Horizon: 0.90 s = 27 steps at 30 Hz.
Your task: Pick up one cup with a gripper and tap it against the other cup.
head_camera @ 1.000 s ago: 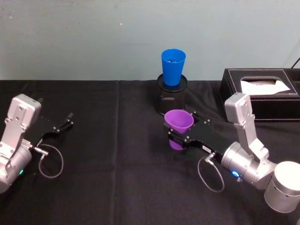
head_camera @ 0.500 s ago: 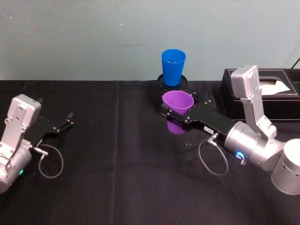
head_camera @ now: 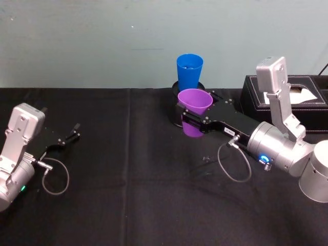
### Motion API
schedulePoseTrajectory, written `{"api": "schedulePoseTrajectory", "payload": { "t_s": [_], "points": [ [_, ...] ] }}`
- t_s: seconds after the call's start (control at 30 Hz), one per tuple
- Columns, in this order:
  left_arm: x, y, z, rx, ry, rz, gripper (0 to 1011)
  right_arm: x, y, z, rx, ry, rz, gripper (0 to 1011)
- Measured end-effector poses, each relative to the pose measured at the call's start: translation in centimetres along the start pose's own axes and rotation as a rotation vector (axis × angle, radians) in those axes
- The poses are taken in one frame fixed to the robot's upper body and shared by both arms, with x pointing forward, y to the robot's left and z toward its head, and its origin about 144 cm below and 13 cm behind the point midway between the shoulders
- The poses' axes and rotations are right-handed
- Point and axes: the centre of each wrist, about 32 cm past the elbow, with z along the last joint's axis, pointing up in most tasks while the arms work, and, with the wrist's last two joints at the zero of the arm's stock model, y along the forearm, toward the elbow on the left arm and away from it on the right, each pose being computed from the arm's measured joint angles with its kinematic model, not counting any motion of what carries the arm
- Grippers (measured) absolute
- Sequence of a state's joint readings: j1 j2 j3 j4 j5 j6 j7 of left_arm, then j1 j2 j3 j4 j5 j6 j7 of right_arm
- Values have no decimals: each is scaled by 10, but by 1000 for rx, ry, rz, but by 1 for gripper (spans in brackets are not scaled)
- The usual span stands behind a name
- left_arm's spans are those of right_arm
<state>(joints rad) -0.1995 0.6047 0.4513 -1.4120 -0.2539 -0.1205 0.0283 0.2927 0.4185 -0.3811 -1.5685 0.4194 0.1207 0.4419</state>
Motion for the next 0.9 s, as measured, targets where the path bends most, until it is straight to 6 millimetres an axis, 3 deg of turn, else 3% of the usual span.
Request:
{"api": "schedulePoseTrajectory", "payload": {
  "t_s": [0.9],
  "points": [
    [0, 0, 0, 0, 0, 0, 1000, 1, 1, 6, 6, -3, 4, 730]
  ]
}}
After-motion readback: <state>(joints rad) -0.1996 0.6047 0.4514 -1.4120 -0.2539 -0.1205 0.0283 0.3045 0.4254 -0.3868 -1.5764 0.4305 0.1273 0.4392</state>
